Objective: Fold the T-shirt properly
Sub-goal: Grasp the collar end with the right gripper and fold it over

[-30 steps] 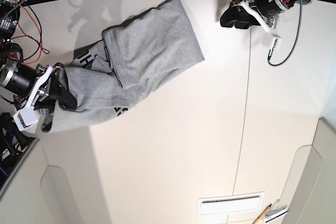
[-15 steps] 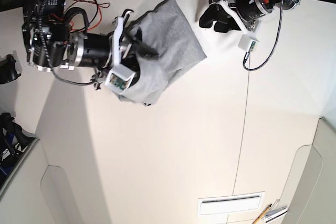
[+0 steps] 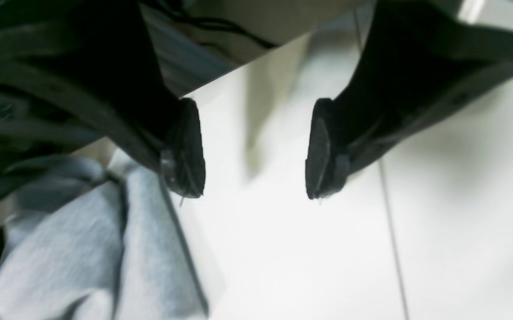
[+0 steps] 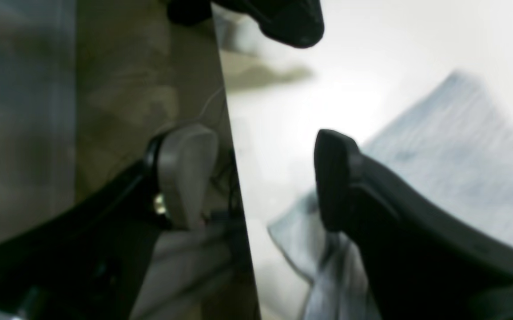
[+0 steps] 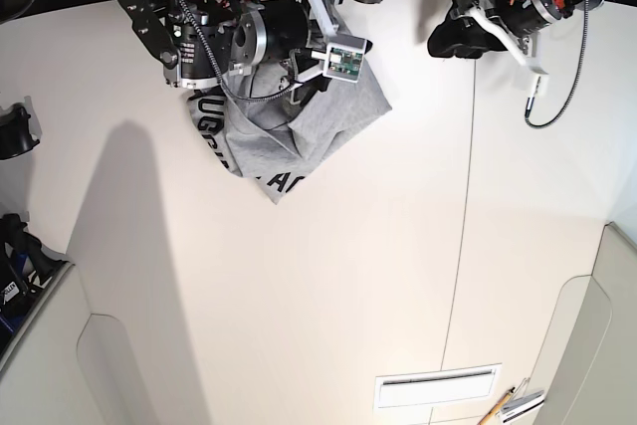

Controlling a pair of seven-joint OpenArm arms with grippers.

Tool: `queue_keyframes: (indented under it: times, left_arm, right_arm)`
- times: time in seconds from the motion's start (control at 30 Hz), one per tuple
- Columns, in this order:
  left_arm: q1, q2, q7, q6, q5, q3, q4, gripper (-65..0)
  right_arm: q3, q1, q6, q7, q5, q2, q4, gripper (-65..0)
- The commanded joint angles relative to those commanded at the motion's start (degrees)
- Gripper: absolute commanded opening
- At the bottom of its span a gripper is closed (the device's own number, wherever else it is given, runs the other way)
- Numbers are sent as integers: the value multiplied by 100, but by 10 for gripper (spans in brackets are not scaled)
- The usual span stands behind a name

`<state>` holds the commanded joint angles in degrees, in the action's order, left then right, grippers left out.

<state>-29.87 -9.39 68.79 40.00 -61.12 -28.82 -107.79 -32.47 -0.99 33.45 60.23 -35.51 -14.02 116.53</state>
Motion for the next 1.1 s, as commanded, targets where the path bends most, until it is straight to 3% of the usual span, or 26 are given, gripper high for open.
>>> queue_keyframes:
  times: [0.07,0.1,0.17,0.2,0.37,0.47,0.63,0.83,0.97,1.1]
  left_arm:
    - [0,0,162,0,-297,-175,-4,-259]
    - [-2,0,188,0,-341,-219,-4,-259]
    - [-2,-2,201,0,-334,-240,-4,-259]
    - [-2,0,199,0,-334,-238,-4,-259]
    - [4,-2,170,0,-341,-238,-4,-259]
    - [17,0,168,0,-343,-238,-4,-259]
    - [17,0,131,0,-341,-238,-4,-259]
    - [17,0,129,0,-361,-238,-4,-259]
    - [17,2,131,0,-487,-238,-4,-259]
    - [15,0,214,0,-483,-238,-4,-259]
  right_arm:
    - [376,2,-111,-2,131,87,221,-325]
    - [625,2,-138,-4,125,87,308,-393]
    - [1202,0,-179,-2,122,85,426,-611]
    - [1510,2,-177,-4,125,87,431,-650]
    - [2944,-72,-179,0,85,81,407,-650]
    - [3397,-164,-175,22,-50,68,216,-650]
    - [3136,-245,-63,-33,-221,57,-428,-650]
    - [2031,33,-66,-866,-76,175,-1679,-650]
    - [1119,874,-66,-883,175,789,-2583,-650]
    - [741,1475,-66,-876,232,1491,-2903,-650]
